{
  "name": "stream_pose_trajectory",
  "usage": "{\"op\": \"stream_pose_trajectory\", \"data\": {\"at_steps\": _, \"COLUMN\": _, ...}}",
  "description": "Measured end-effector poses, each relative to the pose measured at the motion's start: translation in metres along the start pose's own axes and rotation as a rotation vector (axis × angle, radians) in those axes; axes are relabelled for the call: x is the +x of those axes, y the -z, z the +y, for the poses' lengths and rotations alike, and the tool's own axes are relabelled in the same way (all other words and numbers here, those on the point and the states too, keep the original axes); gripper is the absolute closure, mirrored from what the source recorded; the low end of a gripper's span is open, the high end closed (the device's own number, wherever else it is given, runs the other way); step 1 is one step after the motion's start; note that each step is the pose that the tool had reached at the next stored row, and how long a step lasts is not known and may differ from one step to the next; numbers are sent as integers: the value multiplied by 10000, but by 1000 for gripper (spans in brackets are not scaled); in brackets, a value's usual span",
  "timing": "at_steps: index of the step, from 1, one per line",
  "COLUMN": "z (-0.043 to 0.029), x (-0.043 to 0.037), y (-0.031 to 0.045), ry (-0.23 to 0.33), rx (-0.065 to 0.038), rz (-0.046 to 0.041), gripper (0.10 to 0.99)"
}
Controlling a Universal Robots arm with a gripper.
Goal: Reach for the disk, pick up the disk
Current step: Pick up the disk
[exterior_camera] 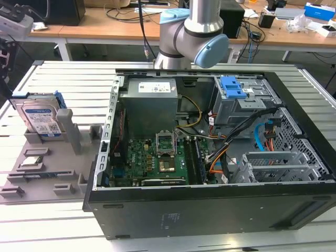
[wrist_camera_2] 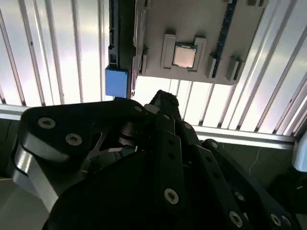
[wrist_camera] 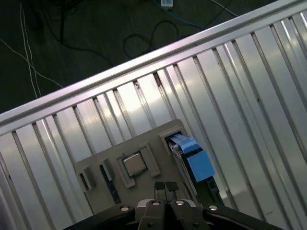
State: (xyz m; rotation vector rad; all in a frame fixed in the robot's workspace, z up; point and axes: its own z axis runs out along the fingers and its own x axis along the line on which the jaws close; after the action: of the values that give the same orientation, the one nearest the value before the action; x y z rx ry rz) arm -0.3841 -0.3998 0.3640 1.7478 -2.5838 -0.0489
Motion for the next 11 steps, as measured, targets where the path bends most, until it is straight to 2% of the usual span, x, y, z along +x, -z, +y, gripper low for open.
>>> {"op": "stream_pose_trajectory", "data": {"at_steps": 4, "z": 0, "x": 0, "y": 0, "ry": 1013, "rx": 0, "rz": 39, "gripper": 980}}
{"op": "stream_pose_trajectory", "data": {"at_steps": 11, "z": 0, "x": 0, "y": 0, "ry": 2123, "rx": 1, "rz": 81, "gripper": 980}}
